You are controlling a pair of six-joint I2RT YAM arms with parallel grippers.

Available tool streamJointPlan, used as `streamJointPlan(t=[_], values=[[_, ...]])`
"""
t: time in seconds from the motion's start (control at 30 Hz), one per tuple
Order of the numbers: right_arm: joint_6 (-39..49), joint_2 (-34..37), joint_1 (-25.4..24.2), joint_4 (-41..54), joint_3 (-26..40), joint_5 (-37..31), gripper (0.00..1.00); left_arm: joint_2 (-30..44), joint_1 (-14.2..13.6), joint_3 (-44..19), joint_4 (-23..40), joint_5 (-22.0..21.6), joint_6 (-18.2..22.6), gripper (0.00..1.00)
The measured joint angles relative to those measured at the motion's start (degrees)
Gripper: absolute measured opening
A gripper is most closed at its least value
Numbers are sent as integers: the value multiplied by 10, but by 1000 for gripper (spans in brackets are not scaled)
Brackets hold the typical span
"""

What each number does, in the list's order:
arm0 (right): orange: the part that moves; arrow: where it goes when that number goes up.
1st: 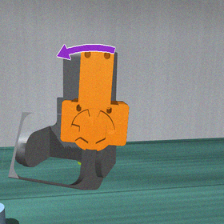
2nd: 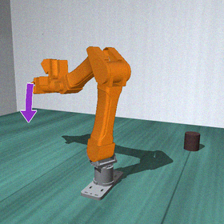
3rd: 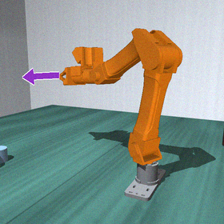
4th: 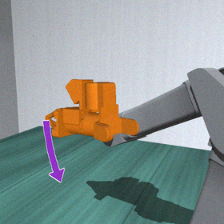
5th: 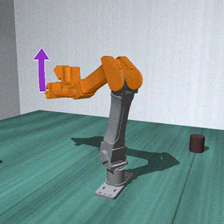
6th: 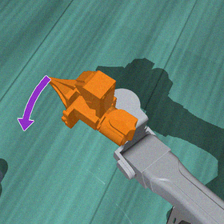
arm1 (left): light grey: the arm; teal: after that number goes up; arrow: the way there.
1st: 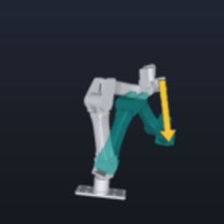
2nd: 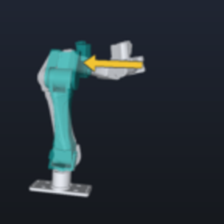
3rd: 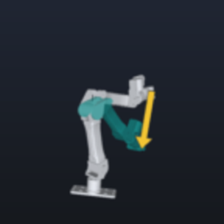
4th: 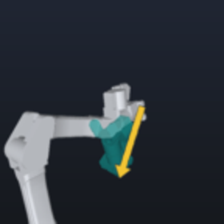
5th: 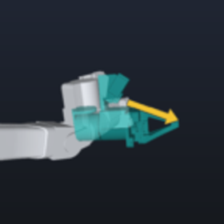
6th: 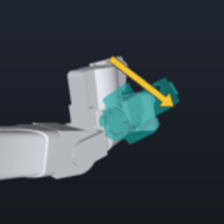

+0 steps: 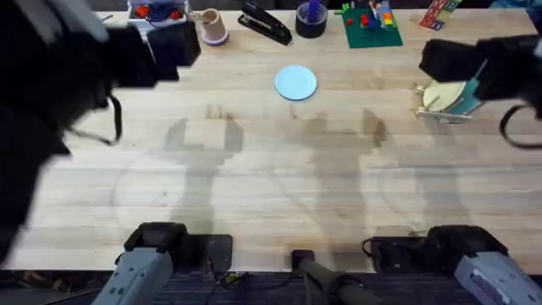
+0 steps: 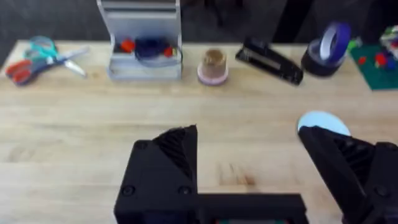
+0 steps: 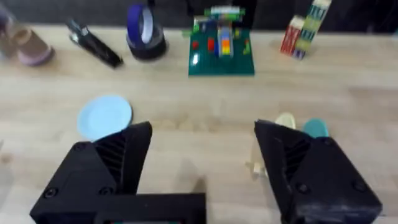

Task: Pick up the plates from the table one by one and place each into a slot on the dish rack.

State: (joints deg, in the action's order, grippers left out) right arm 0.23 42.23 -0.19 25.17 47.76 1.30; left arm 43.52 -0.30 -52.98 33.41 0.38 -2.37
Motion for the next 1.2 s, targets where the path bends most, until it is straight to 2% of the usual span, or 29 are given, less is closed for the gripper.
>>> streamJointPlan(t=[0.2, 0.33, 0.53, 0.83, 0.87, 0.9, 1.03, 1.07, 1.2], values=[[0, 124, 0, 121, 127, 0, 995, 132, 0, -143, 112, 5, -1, 993], [0, 185, 0, 173, 190, 0, 993, 201, 0, -203, 156, 22, -1, 994], [0, 236, 0, 185, 227, 0, 994, 268, 0, -223, 165, 34, -2, 993], [0, 239, 0, 186, 228, 0, 994, 308, 0, -223, 174, 38, -3, 994], [0, 239, 0, 186, 228, 0, 994, 309, 0, -223, 173, 39, -5, 959], [0, 239, 0, 186, 228, 0, 994, 309, 0, -223, 173, 41, -6, 829], [0, 239, 0, 186, 228, 0, 994, 309, 0, -223, 167, 50, -7, 202], [0, 239, 0, 186, 228, 0, 995, 309, 0, -223, 163, 59, -5, 79], [0, 239, 0, 186, 228, 0, 995, 309, 0, -223, 149, 109, -7, 39]])
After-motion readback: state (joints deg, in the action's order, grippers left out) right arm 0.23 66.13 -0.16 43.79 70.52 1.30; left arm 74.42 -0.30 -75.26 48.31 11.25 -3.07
